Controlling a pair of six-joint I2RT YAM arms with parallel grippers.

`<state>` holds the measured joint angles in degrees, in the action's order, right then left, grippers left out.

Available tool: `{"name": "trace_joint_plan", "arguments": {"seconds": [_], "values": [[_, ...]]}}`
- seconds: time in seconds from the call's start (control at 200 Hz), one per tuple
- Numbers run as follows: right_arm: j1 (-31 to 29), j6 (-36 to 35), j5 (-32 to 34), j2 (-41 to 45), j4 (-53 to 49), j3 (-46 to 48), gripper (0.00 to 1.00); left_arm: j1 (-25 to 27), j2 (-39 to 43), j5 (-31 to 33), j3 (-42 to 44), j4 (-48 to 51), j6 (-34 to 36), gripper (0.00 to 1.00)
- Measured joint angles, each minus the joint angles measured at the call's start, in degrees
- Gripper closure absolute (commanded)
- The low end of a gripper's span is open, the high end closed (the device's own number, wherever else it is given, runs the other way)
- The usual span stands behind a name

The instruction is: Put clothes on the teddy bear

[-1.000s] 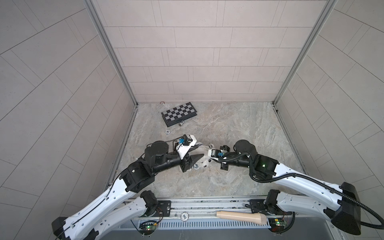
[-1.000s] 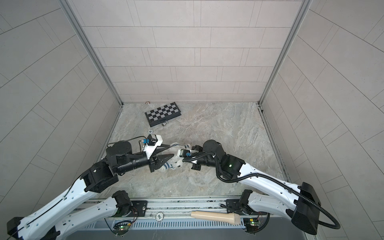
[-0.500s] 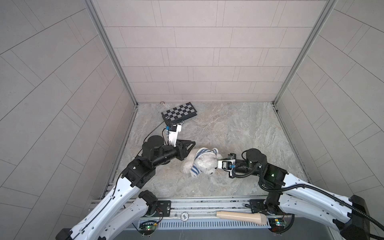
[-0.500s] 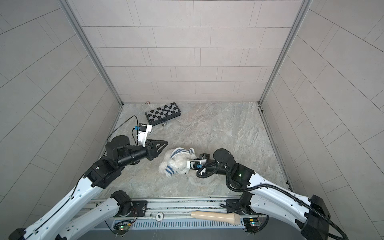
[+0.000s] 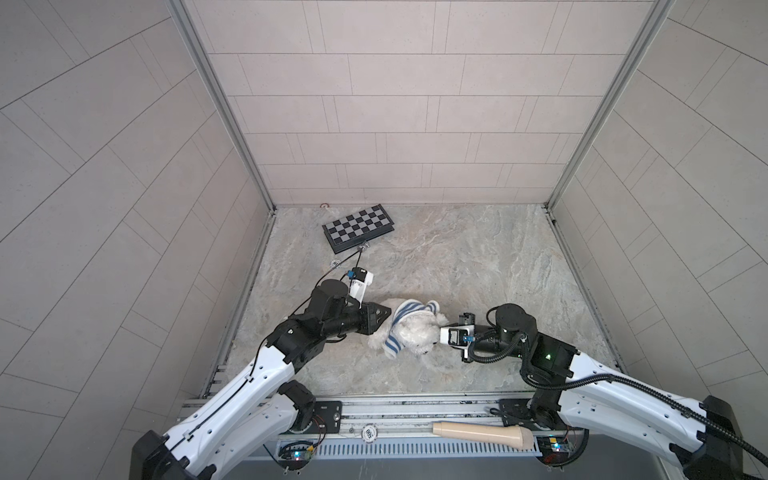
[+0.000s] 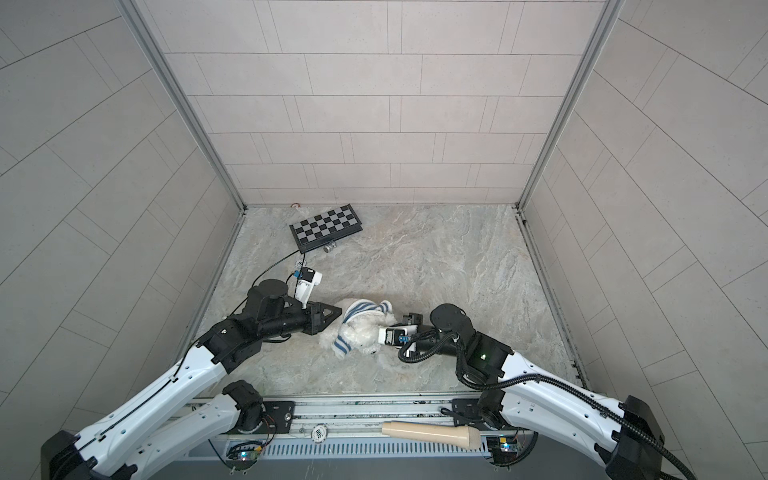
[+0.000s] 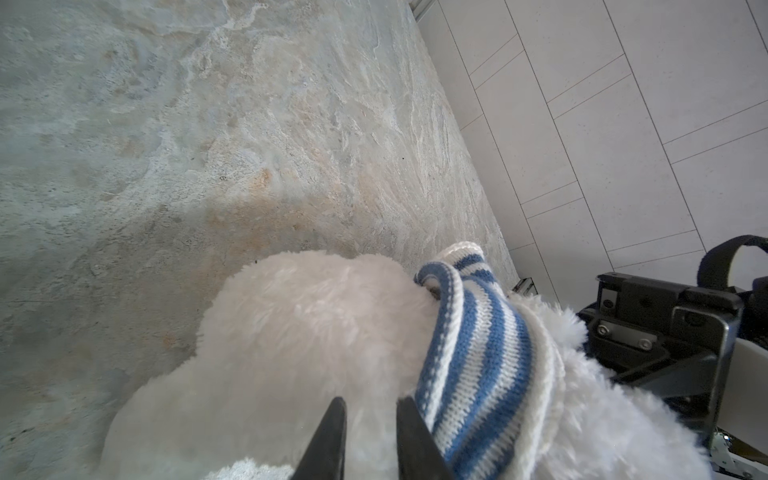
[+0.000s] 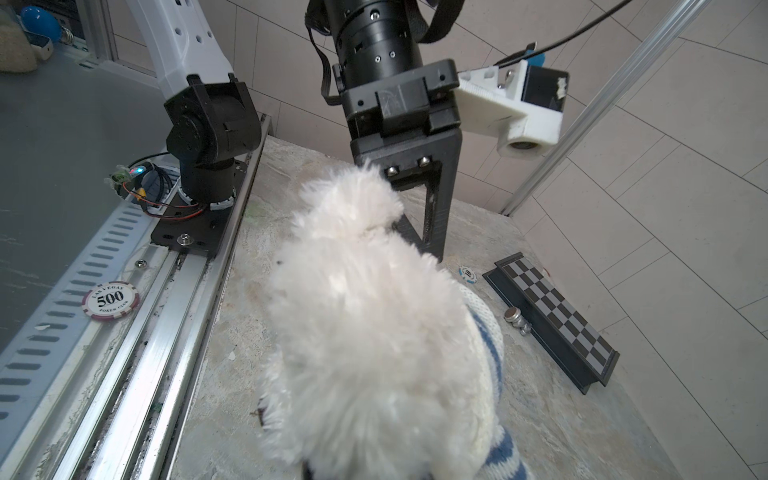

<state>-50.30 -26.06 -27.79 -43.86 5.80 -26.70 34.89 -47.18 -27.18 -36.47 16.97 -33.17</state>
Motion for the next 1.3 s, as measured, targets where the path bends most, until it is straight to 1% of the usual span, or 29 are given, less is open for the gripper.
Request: {"name": "trace_joint_plan", "arguments": {"seconds": [0.34, 0.646, 0.781, 0.941, 0.966, 1.036, 1.131, 1.232, 1.257, 1.302], "values": [[0.0, 1.0, 0.0, 0.2, 0.2, 1.6, 1.00, 4.9, -4.4, 0.2, 0.1, -2.8, 1.3, 0.74], [0.0, 1.1, 0.2, 0.4, 0.0, 1.9, 1.00, 5.8, -6.7, 0.9, -0.3, -4.7, 1.9, 0.76], [0.0, 1.1, 0.2, 0.4, 0.0, 1.9, 1.00, 6.8, -7.1, 0.8, -0.9, -4.7, 2.6, 0.76], [0.0, 1.0, 0.2, 0.4, 0.0, 1.9, 1.00, 7.7, -7.5, 0.5, -1.7, -3.7, 3.7, 0.73], [0.0, 1.0, 0.2, 0.4, 0.0, 1.9, 1.00, 7.8, -7.5, 0.6, -1.8, -3.4, 3.9, 0.74], [0.0, 1.0, 0.2, 0.3, 0.0, 1.9, 1.00, 8.0, -7.7, 0.6, -2.0, -3.0, 4.5, 0.81], [0.0, 1.0, 0.2, 0.2, 0.0, 1.9, 1.00, 8.2, -8.1, 0.6, -2.1, -2.9, 4.9, 0.89], [0.0, 1.0, 0.3, 0.2, 0.1, 1.9, 1.00, 8.3, -8.1, 1.1, -2.3, -2.4, 5.3, 0.98], [0.0, 1.0, 0.4, 0.2, 0.1, 1.9, 1.00, 8.3, -8.0, 1.3, -2.4, -2.2, 5.3, 1.00], [0.0, 1.0, 0.6, 0.3, 0.2, 1.9, 1.00, 8.3, -7.9, 1.7, -2.6, -1.9, 5.6, 1.00]]}}
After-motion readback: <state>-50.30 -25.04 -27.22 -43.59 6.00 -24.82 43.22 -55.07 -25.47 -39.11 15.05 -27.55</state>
